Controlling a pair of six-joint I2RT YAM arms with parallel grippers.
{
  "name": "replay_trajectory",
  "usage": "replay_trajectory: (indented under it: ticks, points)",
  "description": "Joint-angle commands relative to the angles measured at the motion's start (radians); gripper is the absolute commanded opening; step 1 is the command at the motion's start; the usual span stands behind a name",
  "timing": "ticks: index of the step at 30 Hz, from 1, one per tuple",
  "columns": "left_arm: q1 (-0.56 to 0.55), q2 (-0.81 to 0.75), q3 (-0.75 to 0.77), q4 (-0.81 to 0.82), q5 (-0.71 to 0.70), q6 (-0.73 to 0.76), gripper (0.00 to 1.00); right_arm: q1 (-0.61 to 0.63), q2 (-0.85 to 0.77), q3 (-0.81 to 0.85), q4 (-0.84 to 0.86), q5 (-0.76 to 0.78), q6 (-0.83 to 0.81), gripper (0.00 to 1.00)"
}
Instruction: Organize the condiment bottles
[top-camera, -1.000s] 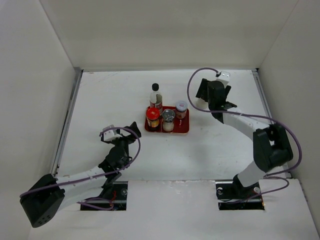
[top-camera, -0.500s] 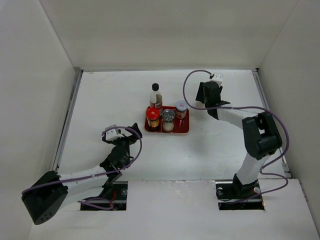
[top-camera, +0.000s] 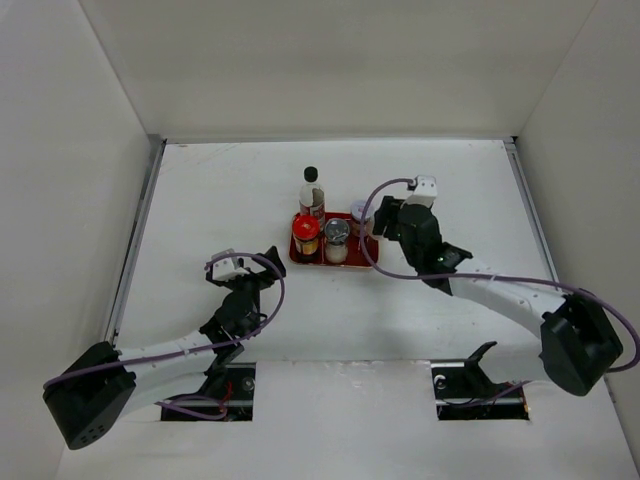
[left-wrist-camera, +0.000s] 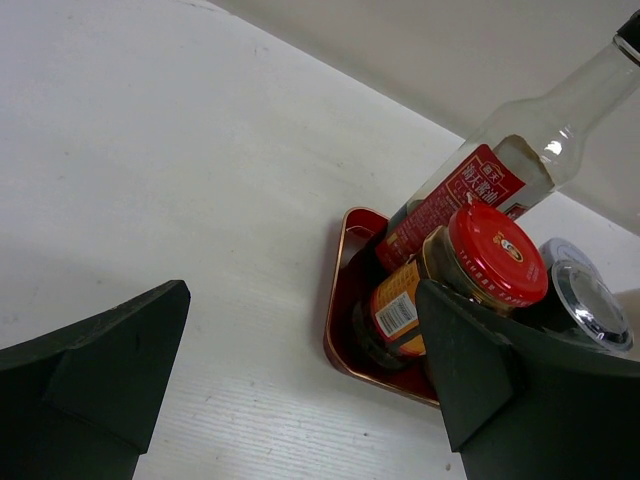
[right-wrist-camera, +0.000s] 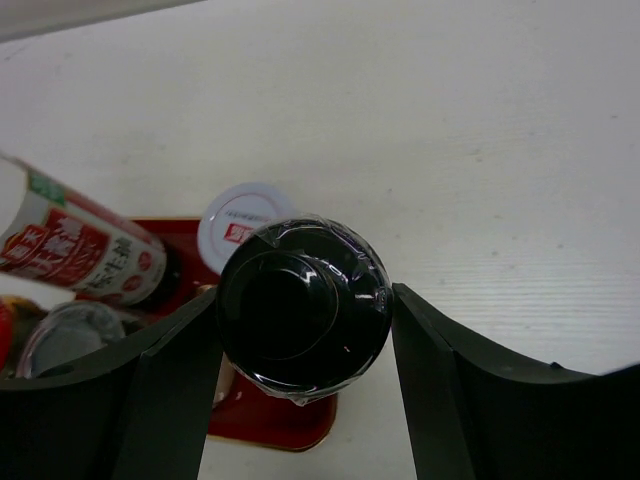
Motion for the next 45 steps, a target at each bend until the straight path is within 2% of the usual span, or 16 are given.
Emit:
replay_trajectory:
  ticks: [1, 6, 13, 15, 17, 19, 26, 32, 35, 39, 45]
  points:
    - [0.003, 0.003, 0.020, 0.053, 0.011, -0.010, 1.00, 0.050, 0.031, 0.038, 0.092, 0.011, 0.077, 0.52]
    - [0.008, -0.005, 0.021, 0.042, 0.005, -0.008, 1.00, 0.094, 0.120, 0.071, 0.112, 0.007, 0.100, 0.52]
    - [0.010, 0.001, 0.024, 0.041, 0.010, -0.010, 1.00, 0.120, 0.151, 0.028, 0.112, 0.007, 0.136, 0.55]
    - [0.007, 0.012, 0.030, 0.041, 0.008, -0.010, 1.00, 0.131, 0.157, 0.022, 0.110, 0.014, 0.136, 0.60]
    - [0.006, 0.018, 0.032, 0.041, 0.001, -0.008, 1.00, 0.136, 0.162, 0.021, 0.104, 0.014, 0.136, 0.73]
    - [0.006, 0.017, 0.032, 0.041, 0.001, -0.010, 1.00, 0.143, 0.151, 0.022, 0.095, 0.019, 0.130, 0.81]
    - [0.003, 0.023, 0.041, 0.041, -0.002, -0.008, 1.00, 0.144, 0.013, -0.014, 0.052, 0.059, 0.127, 0.89]
    - [-0.021, 0.060, 0.085, 0.010, -0.007, -0.008, 1.00, 0.118, -0.209, -0.123, -0.017, 0.151, 0.134, 0.94]
    - [-0.056, 0.095, 0.147, -0.059, 0.005, -0.008, 1.00, 0.095, -0.356, -0.215, -0.019, 0.175, 0.145, 1.00]
    - [-0.107, 0.135, 0.250, -0.175, 0.028, 0.019, 1.00, 0.065, -0.510, -0.294, -0.077, 0.226, 0.165, 1.00]
    - [-0.125, 0.078, 0.256, -0.200, 0.031, 0.019, 1.00, 0.004, -0.515, -0.300, -0.152, 0.214, 0.199, 1.00]
